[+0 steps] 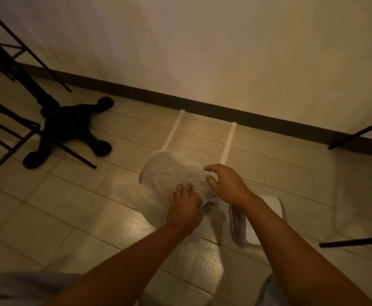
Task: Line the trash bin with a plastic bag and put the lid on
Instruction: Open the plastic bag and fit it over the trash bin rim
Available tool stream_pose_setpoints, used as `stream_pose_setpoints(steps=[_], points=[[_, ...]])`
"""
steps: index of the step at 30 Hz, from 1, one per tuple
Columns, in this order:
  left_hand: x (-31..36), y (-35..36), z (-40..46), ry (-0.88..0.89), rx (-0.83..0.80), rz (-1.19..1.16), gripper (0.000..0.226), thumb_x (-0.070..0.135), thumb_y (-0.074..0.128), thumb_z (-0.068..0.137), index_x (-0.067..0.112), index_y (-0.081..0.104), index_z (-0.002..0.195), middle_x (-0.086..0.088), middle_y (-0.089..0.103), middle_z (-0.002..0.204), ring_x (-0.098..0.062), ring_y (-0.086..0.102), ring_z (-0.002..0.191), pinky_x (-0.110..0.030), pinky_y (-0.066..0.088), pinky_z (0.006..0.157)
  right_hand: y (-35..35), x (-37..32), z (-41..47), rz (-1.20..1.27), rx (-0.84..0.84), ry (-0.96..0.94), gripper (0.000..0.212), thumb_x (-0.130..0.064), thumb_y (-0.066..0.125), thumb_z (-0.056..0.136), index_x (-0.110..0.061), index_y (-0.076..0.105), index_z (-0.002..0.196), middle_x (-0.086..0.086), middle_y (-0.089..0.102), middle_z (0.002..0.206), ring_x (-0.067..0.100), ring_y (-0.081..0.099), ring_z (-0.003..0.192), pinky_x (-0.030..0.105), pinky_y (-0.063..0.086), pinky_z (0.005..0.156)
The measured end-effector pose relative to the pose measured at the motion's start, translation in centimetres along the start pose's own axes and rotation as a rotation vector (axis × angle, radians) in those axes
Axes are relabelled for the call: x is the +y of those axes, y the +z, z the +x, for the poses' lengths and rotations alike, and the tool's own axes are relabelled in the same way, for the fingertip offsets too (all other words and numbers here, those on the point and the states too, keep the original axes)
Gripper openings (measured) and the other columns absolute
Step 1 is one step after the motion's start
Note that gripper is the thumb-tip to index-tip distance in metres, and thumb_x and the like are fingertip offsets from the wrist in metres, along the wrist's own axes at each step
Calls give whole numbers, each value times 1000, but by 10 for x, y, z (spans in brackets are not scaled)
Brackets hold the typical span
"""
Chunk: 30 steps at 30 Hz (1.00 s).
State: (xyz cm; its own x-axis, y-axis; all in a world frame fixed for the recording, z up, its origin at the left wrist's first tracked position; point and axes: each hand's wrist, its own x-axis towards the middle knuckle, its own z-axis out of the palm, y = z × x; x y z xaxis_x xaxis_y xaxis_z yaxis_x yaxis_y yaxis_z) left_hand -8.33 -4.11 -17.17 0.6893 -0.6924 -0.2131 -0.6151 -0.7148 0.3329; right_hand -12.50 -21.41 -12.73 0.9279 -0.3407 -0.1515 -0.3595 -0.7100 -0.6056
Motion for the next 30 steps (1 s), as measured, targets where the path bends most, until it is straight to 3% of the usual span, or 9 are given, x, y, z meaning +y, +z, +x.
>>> stream_pose_setpoints(steps=[2,5,9,14,18,20,23,27,30], points=[[1,-4,2,-9,-5,-26,86,75,20,87,16,67,127,-13,50,151,-39,39,140,-58,29,113,-1,3,0,15,28,-13,35,-27,56,102,-18,65,135,3,65,137,22,59,125,25,38,99],[-2,-7,6,-19,11,-82,62,51,41,83,13,68,123,-14,54,147,-41,44,137,-58,35,110,-5,11,-1,33,68,-8,33,-25,58,102,-18,66,133,4,65,136,22,60,124,21,36,97],[-16,-12,18,-18,91,-204,29,34,57,80,14,70,96,-14,65,129,-38,56,123,-54,42,104,-16,18,2,82,159,6,35,-24,61,100,-16,65,134,6,63,137,25,57,126,25,37,102],[-28,-56,28,-39,219,-415,10,26,61,89,16,63,89,-5,65,100,-24,59,98,-42,50,90,-33,23,2,174,265,48,40,-24,61,101,-16,59,140,5,58,145,21,52,133,24,33,104],[-40,-94,39,-160,338,-567,8,21,64,94,13,66,95,0,65,95,-18,61,87,-27,44,73,-36,26,2,280,262,149,53,-37,59,102,-21,46,151,3,49,155,23,49,139,39,42,111],[-52,-107,44,-292,391,-659,15,23,64,94,10,67,101,-1,65,94,-18,60,85,-28,43,68,-33,22,3,355,192,237,70,-51,57,98,-23,34,158,5,39,162,27,43,144,47,41,114],[-70,-110,49,-451,442,-811,21,28,63,92,8,67,97,-5,66,87,-23,62,79,-32,49,64,-28,12,5,502,118,312,83,-65,49,96,-24,21,163,6,32,166,29,40,147,42,38,112],[-84,-91,50,-525,403,-944,23,30,59,93,8,62,93,-6,62,82,-23,59,75,-33,47,60,-17,-2,8,616,32,291,68,-58,37,104,-24,27,162,0,37,163,24,37,149,35,30,114],[-86,-72,43,-505,339,-951,27,32,53,98,6,58,103,-6,61,88,-21,58,78,-32,46,61,-1,-6,11,625,-33,179,45,-46,35,108,-29,47,148,-4,59,141,18,56,132,35,43,112]])
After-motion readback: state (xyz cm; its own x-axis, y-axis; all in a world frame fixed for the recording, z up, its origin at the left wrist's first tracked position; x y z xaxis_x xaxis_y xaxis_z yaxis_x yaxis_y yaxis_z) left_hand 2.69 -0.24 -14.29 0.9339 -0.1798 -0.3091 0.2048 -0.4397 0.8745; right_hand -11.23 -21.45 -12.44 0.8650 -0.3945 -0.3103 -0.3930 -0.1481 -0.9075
